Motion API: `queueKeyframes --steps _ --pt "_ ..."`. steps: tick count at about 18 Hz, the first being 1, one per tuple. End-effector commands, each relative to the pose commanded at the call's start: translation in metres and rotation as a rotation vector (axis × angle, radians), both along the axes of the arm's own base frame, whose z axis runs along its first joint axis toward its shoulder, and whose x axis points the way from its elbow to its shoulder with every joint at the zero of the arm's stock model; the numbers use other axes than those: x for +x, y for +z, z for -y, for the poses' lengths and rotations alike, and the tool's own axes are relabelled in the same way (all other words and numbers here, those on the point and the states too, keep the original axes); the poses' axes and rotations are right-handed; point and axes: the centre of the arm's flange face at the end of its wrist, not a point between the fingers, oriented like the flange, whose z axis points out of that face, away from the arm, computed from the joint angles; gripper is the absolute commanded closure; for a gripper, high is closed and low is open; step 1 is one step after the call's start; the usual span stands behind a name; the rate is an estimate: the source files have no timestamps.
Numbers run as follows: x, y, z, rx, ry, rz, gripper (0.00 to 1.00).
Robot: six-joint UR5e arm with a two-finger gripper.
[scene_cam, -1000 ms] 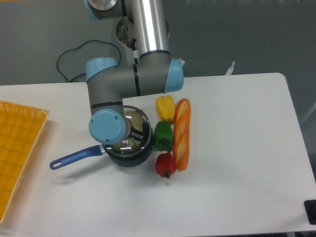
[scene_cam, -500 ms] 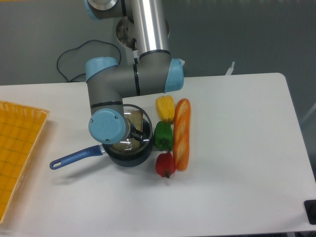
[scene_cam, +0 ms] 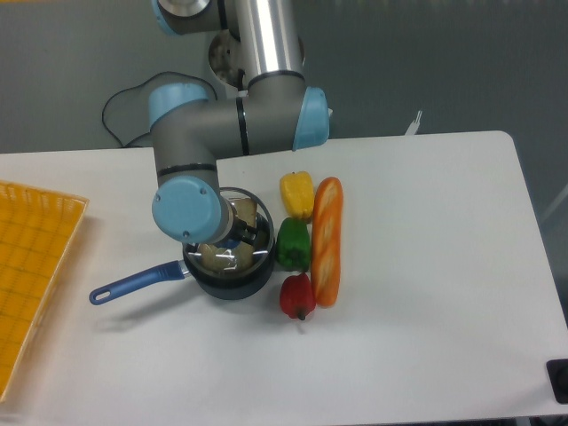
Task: Close the pot lid
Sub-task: 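Release the lid knob and raise the gripper away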
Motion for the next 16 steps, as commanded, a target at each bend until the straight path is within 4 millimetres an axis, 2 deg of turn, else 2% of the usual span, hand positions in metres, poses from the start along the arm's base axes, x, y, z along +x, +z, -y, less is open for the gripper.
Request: queueKeyframes --steps 2,4,6,9,12,16 --pt "-0.008 0.015 0.007 0.031 0.016 -0.019 0.00" --pt "-0.016 0.026 0.004 0.096 0.027 -0.061 0.00" --pt "-0.027 0.030 0.000 0.150 0.035 -0.101 0.00" --pt "-0.050 0.035 0.004 0.201 0.035 -0.134 0.00" --pt "-0.076 0.041 0.022 0.218 -0.082 -0.112 0.00" --pt "-0.124 0.047 0.055 0.229 -0.208 -0.087 0.00"
